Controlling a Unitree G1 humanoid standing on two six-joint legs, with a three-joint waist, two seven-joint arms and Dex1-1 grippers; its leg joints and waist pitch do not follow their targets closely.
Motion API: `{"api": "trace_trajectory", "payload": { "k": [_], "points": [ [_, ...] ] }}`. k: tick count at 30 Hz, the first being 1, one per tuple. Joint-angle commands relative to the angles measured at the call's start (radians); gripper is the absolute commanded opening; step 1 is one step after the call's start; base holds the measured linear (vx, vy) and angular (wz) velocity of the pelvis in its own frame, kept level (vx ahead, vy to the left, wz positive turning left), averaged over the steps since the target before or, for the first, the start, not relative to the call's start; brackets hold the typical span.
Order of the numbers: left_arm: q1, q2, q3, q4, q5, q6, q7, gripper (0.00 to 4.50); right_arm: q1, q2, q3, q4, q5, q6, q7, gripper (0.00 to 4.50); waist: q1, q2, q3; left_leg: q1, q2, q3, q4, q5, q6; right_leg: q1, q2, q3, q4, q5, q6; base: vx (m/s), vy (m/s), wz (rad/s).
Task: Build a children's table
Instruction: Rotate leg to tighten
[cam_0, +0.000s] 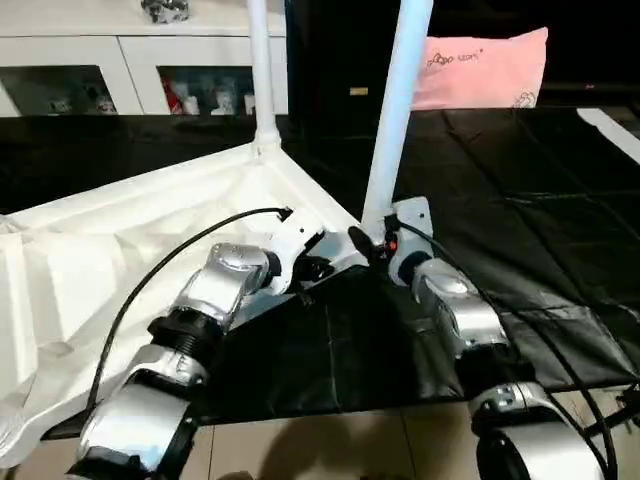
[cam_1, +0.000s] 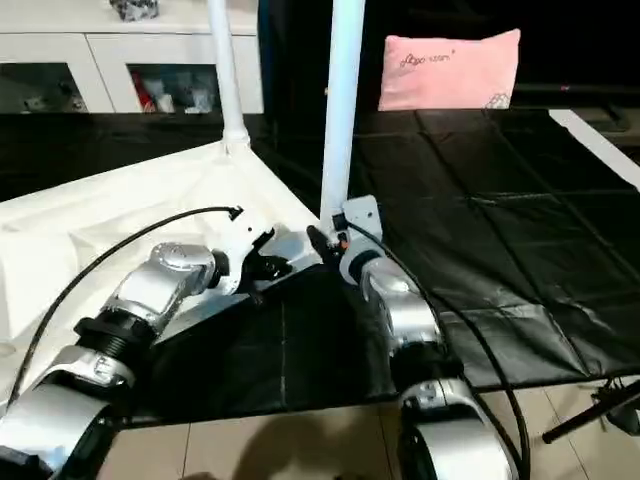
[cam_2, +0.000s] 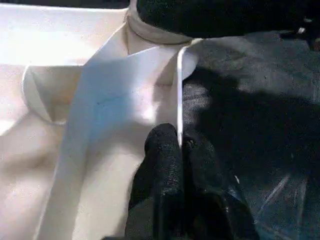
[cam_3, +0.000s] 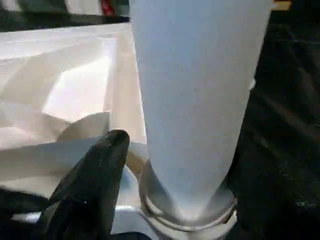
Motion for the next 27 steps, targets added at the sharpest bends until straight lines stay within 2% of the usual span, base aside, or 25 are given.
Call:
{"api": "trace_trajectory", "payload": {
  "k": [1,2,3,4,5,7,11,13,14,17,19,20,21,24,26,27],
  "points": [
    [0.003,-0.003,-0.015,-0.034,-0.009,-0.051,-0.038,0.0,0.029,0.003,0.04,0.002,0.016,0.011,0.086,3.61,0.007,-0.007,-0.062,-0.005,0.029,-0.008,-0.063,-0.209,0.05,0.052,-0.082,0.051,-0.094,-0.333,-0.142,0.0,0.0,0.0],
    [0.02,0.032,-0.031,-0.051,-0.01,-0.074,-0.104,0.0,0.061,-0.049,0.062,-0.045,0.018,-0.02,0.18,3.61,0.007,-0.007,-0.062,-0.007,0.029,-0.007,-0.063,-0.202,0.053,0.053,-0.082,0.051,-0.094,-0.321,-0.145,0.0,0.0,0.0],
    [0.024,0.04,-0.036,-0.055,-0.01,-0.08,-0.119,0.0,0.068,-0.06,0.067,-0.055,0.018,-0.026,0.2,3.85,0.008,-0.008,-0.064,-0.006,0.033,-0.006,-0.062,-0.189,0.06,0.053,-0.08,0.053,-0.089,-0.285,-0.147,0.0,0.0,0.0],
    [0.026,0.045,-0.039,-0.057,-0.01,-0.085,-0.129,0.0,0.073,-0.068,0.071,-0.062,0.018,-0.03,0.213,3.85,0.01,-0.007,-0.064,-0.007,0.032,-0.007,-0.061,-0.179,0.064,0.054,-0.081,0.052,-0.086,-0.264,-0.156,0.0,0.0,0.0],
    [0.035,0.07,-0.052,-0.066,-0.008,-0.094,-0.171,0.0,0.09,-0.103,0.086,-0.087,0.019,-0.045,0.268,3.97,0.013,-0.007,-0.066,-0.008,0.033,-0.006,-0.06,-0.157,0.068,0.059,-0.081,0.052,-0.082,-0.22,-0.171,0.0,0.0,0.0],
    [0.046,0.12,-0.075,-0.069,-0.008,-0.126,-0.256,0.0,0.117,-0.171,0.103,-0.133,0.033,-0.056,0.384,4.18,0.012,-0.004,-0.066,-0.008,0.032,-0.005,-0.058,-0.154,0.078,0.059,-0.079,0.051,-0.079,-0.192,-0.187,0.0,0.0,0.0],
    [0.05,0.158,-0.085,-0.073,-0.014,-0.147,-0.315,0.0,0.13,-0.225,0.107,-0.168,0.052,-0.043,0.479,4.47,0.011,-0.003,-0.062,-0.004,0.034,-0.005,-0.061,-0.193,0.07,0.056,-0.08,0.05,-0.087,-0.258,-0.187,0.0,0.0,0.0],
    [0.056,0.184,-0.091,-0.084,-0.023,-0.166,-0.37,0.0,0.138,-0.265,0.109,-0.196,0.07,-0.027,0.549,4.47,0.017,-0.003,-0.062,-0.001,0.037,-0.006,-0.062,-0.203,0.065,0.055,-0.08,0.051,-0.087,-0.276,-0.182,0.0,0.0,0.0],
    [0.064,0.207,-0.097,-0.103,-0.038,-0.182,-0.433,0.0,0.143,-0.297,0.112,-0.222,0.091,-0.007,0.612,4.47,0.02,-0.005,-0.062,-0.002,0.037,-0.006,-0.061,-0.199,0.066,0.057,-0.08,0.051,-0.086,-0.27,-0.182,0.0,0.0,0.0],
    [0.068,0.229,-0.107,-0.116,-0.053,-0.199,-0.495,0.0,0.147,-0.33,0.118,-0.247,0.113,0.003,0.677,4.47,0.029,-0.004,-0.063,-0.003,0.038,-0.003,-0.06,-0.177,0.069,0.056,-0.077,0.05,-0.078,-0.222,-0.195,0.0,0.0,0.0],
    [0.069,0.245,-0.116,-0.128,-0.066,-0.205,-0.548,0.0,0.15,-0.356,0.134,-0.261,0.124,-0.002,0.745,4.47,0.034,-0.002,-0.062,-0.003,0.039,-0.001,-0.058,-0.185,0.071,0.055,-0.078,0.05,-0.08,-0.231,-0.198,0.0,0.0,0.0],
    [0.068,0.247,-0.117,-0.129,-0.067,-0.206,-0.556,0.0,0.149,-0.359,0.136,-0.261,0.125,-0.005,0.756,4.47,0.035,-0.003,-0.063,-0.002,0.039,-0.002,-0.059,-0.185,0.07,0.055,-0.078,0.049,-0.08,-0.235,-0.197,0.0,0.0,0.0],
    [0.064,0.253,-0.123,-0.133,-0.073,-0.208,-0.586,0.0,0.146,-0.37,0.144,-0.257,0.131,-0.009,0.794,4.47,0.037,0.002,-0.062,-0.001,0.039,-0.002,-0.059,-0.193,0.065,0.053,-0.079,0.048,-0.082,-0.251,-0.197,0.0,0.0,0.0],
    [0.057,0.26,-0.134,-0.134,-0.071,-0.216,-0.617,0.0,0.138,-0.377,0.149,-0.246,0.141,-0.003,0.836,4.47,0.041,0.0,-0.062,-0.001,0.039,-0.003,-0.06,-0.199,0.06,0.054,-0.079,0.049,-0.083,-0.264,-0.195,0.0,0.0,0.0],
    [0.052,0.269,-0.157,-0.135,-0.065,-0.234,-0.662,0.0,0.12,-0.386,0.172,-0.219,0.139,-0.008,0.884,4.3,0.045,0.005,-0.062,0.0,0.039,-0.004,-0.06,-0.205,0.057,0.054,-0.079,0.048,-0.084,-0.273,-0.192,0.0,0.0,0.0],
    [0.052,0.269,-0.157,-0.135,-0.065,-0.234,-0.662,0.0,0.12,-0.386,0.172,-0.219,0.139,-0.008,0.884,4.2,0.046,0.003,-0.062,0.001,0.039,-0.003,-0.06,-0.205,0.055,0.053,-0.078,0.049,-0.085,-0.274,-0.192,0.0,0.0,0.0]
  ]
}}
